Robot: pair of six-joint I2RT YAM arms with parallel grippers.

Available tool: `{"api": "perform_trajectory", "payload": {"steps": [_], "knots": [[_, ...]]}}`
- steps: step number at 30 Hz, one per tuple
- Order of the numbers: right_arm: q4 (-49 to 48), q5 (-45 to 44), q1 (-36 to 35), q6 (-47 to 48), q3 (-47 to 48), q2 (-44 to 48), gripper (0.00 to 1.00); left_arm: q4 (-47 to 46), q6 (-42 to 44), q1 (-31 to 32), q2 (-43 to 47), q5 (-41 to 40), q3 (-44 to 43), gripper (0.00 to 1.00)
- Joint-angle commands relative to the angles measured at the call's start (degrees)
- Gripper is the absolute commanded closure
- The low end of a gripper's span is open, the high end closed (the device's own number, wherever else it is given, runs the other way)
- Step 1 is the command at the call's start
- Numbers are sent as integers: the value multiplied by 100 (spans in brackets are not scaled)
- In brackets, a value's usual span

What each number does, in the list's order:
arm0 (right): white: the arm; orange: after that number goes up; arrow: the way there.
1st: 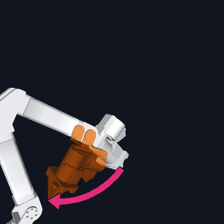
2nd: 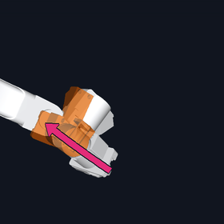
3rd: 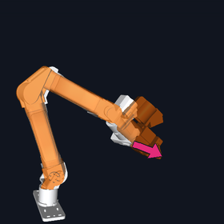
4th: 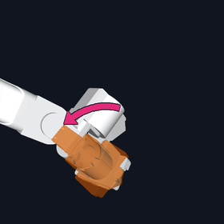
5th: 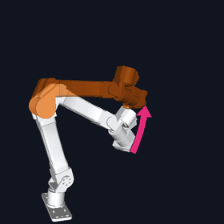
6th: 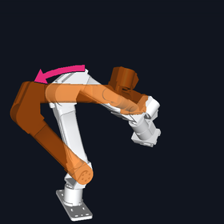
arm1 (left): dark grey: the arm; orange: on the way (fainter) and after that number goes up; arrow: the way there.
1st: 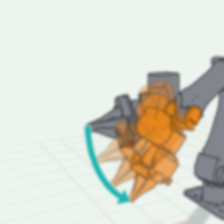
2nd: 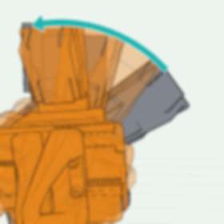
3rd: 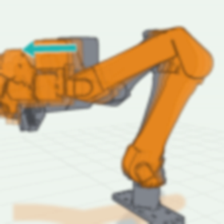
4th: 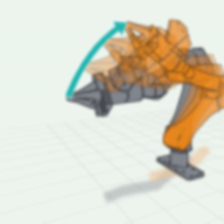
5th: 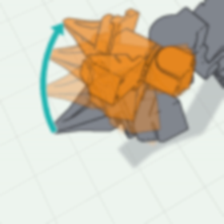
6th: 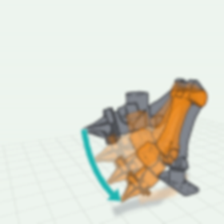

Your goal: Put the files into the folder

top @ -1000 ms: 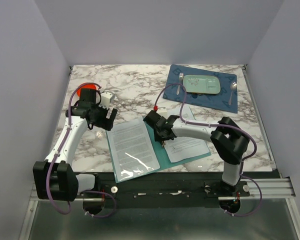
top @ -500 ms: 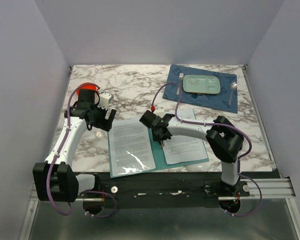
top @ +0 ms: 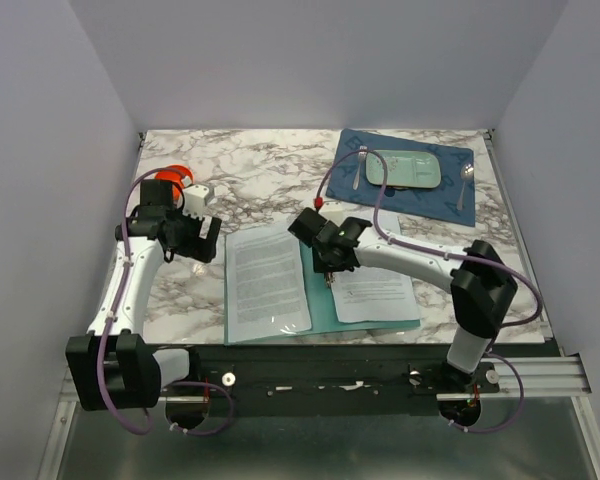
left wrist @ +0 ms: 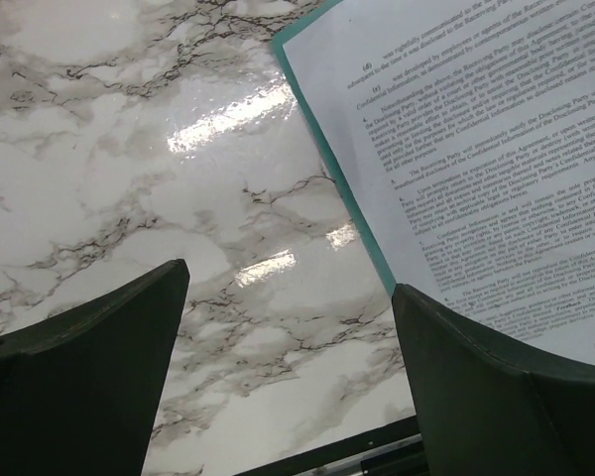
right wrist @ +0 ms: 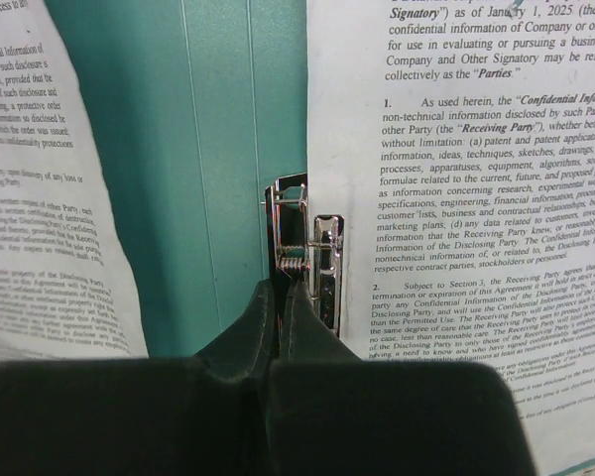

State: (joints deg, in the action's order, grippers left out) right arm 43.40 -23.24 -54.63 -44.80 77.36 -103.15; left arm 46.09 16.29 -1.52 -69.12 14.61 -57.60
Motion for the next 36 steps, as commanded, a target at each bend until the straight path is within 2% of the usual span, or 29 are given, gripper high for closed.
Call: {"api": "perform_trajectory", "payload": {"steps": [1, 10, 20, 36], "knots": [[-50, -49, 128, -249, 51, 629, 99, 6, 120, -410, 22, 936, 4, 1], [-603, 443, 356, -565, -361, 1262, 99, 173, 251, -1289, -734, 2387, -251, 1], [-1298, 962, 436, -846, -731, 1438, 99, -12, 269, -1395, -1024, 3565, -128, 1], [-1887, 1322, 559, -1101, -1232, 1886, 99, -171, 436, -1536, -1524, 3706, -14, 1]]}}
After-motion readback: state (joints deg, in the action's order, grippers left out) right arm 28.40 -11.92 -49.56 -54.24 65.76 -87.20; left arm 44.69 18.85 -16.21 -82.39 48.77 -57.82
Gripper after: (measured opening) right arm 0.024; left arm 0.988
